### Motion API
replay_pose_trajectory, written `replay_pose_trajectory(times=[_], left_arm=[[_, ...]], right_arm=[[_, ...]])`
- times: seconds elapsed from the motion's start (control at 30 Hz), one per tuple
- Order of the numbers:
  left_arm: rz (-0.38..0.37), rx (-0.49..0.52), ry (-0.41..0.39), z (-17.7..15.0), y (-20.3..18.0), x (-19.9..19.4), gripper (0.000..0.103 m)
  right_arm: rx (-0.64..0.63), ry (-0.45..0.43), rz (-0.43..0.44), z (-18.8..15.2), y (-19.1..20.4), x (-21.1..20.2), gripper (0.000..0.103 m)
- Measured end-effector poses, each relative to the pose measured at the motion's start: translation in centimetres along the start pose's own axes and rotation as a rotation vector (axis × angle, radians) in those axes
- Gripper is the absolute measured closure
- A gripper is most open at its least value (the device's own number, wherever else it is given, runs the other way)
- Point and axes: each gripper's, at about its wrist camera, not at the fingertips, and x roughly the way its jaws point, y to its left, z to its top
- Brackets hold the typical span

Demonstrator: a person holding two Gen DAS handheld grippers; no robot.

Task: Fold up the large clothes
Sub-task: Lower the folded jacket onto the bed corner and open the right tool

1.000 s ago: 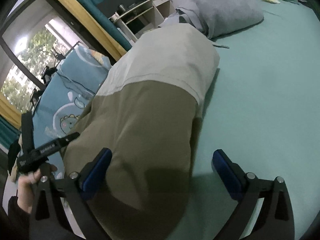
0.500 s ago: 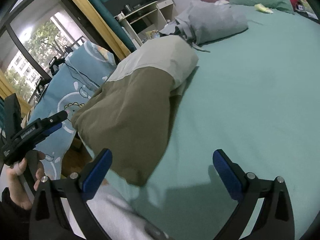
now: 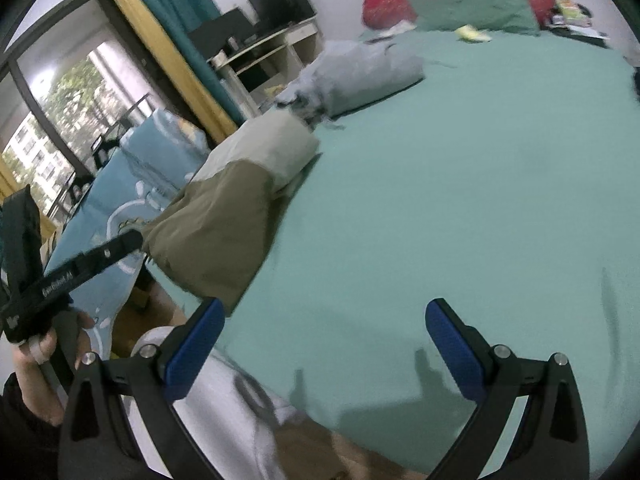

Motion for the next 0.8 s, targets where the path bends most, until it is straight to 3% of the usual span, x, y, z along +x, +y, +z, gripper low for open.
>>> replay_pose_trajectory(times=[0.27, 0.4, 0.57, 0.8], left_arm=[[-0.088, 0.106, -0.004, -0.4, -7.3, -2.1, 0.019], [-0.072, 0.148, -0.036, -0.5, -10.3, -3.9, 0.019], [-0.105, 0.183, -0.149, -0.1, -13.1, -7.2, 0.008], [-0.143, 0.178, -0.277, 0.9, -15.7, -11.4, 0.003]], right_arm=[[0.041, -0.071, -0.068, -0.9, -4.1, -6.5, 0.001], [0.049, -0.101, -0.112, -1.0, -5.9, -9.7, 0.001], [0.040, -0.191, -0.190, -0.7, -7.2, -14.8, 0.000], [0.009, -0.321, -0.244, -0.4, -6.9, -22.1, 0.000]])
